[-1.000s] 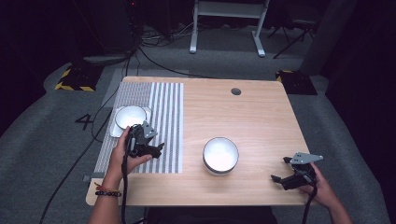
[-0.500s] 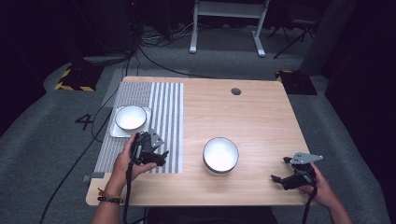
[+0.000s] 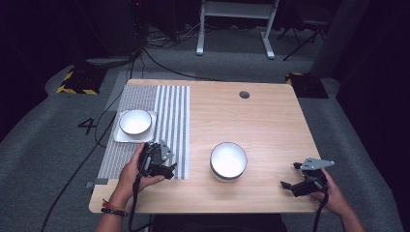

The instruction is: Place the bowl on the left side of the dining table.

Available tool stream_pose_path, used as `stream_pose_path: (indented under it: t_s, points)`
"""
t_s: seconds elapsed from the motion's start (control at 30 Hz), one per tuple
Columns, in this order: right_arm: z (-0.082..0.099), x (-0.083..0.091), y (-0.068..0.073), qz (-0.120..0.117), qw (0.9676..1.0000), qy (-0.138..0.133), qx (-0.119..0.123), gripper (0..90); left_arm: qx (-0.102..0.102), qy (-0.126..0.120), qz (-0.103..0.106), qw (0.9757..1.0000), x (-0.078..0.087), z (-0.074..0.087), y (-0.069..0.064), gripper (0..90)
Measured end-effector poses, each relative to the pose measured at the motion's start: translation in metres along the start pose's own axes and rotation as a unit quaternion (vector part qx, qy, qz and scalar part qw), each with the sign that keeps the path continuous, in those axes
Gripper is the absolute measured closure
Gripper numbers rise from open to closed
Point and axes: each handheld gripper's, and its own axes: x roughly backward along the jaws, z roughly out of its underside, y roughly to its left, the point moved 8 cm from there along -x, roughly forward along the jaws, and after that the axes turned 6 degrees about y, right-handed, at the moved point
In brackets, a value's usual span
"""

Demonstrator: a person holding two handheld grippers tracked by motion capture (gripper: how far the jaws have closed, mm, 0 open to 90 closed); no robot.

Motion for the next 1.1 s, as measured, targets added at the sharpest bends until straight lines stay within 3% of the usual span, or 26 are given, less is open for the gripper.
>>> stream_pose_path:
  t_s: [0.13, 0.4, 0.9, 0.97, 1.1]
  points:
    - [0.000, 0.000, 0.000, 0.000, 1.0000, 0.001, 0.001, 0.2, -0.009, 0.000, -0.004, 0.9999, 0.000, 0.003, -0.003, 15.8]
    - [0.000, 0.000, 0.000, 0.000, 1.0000, 0.001, 0.001, 0.2, -0.008, 0.002, 0.010, 0.9999, -0.001, 0.011, -0.013, 15.8]
    - [0.000, 0.000, 0.000, 0.000, 1.0000, 0.001, 0.001, 0.2, -0.011, 0.002, 0.013, 0.9999, -0.005, 0.026, -0.029, 15.8]
    - [0.000, 0.000, 0.000, 0.000, 1.0000, 0.001, 0.001, 0.2, -0.009, 0.010, 0.022, 0.9997, -0.006, 0.029, -0.033, 15.8]
    - [0.000, 0.000, 0.000, 0.000, 1.0000, 0.001, 0.000, 0.2, -0.021, 0.015, 0.018, 0.9995, -0.007, 0.033, -0.036, 15.8]
